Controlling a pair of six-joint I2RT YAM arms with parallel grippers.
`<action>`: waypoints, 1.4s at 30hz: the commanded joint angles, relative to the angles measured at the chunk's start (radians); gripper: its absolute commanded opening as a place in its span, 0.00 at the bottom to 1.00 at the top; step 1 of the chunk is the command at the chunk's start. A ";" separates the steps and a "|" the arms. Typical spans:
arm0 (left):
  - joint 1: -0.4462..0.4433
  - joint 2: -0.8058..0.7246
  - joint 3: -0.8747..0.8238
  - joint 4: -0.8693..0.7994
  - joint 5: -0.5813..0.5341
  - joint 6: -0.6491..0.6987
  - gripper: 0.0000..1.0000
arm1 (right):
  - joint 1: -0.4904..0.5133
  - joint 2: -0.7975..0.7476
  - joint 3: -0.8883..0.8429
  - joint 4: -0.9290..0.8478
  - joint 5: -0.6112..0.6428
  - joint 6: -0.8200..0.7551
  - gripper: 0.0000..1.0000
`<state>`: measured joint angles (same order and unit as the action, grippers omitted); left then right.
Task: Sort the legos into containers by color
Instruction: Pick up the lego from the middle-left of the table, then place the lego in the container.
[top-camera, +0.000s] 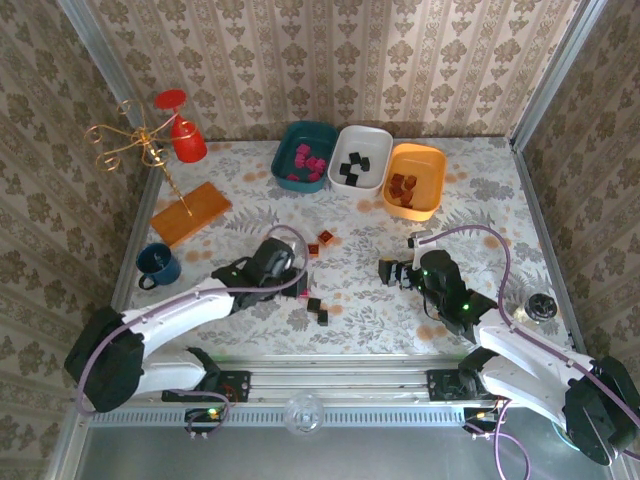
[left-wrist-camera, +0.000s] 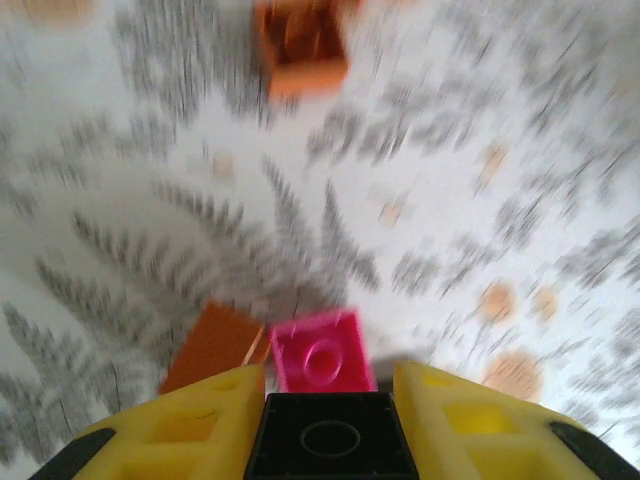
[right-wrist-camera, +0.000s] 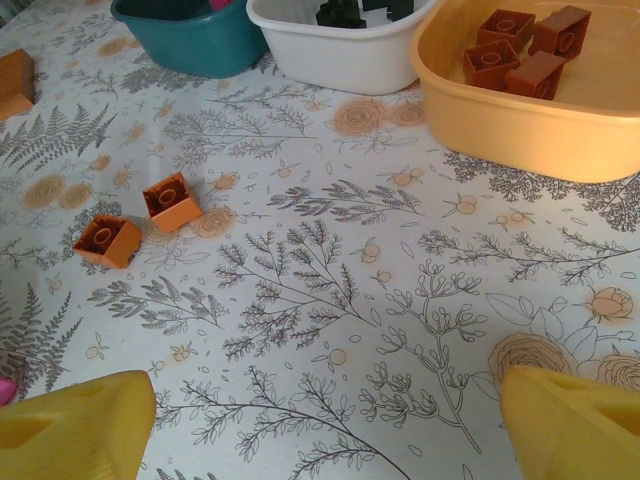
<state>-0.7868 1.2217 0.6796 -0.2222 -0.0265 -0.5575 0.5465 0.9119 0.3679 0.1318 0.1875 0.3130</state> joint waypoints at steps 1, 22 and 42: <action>0.043 0.029 0.105 0.096 -0.008 0.067 0.33 | 0.005 -0.007 0.034 0.004 0.032 -0.007 0.91; 0.192 1.063 1.292 0.010 0.110 0.287 0.33 | 0.006 0.039 -0.030 0.248 -0.066 -0.138 0.92; 0.175 0.787 1.024 -0.034 0.171 0.342 0.69 | 0.006 -0.039 -0.051 0.205 0.000 -0.133 0.93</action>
<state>-0.6003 2.2265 1.9167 -0.3645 0.1196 -0.2302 0.5484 0.8871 0.3183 0.3550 0.1719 0.1757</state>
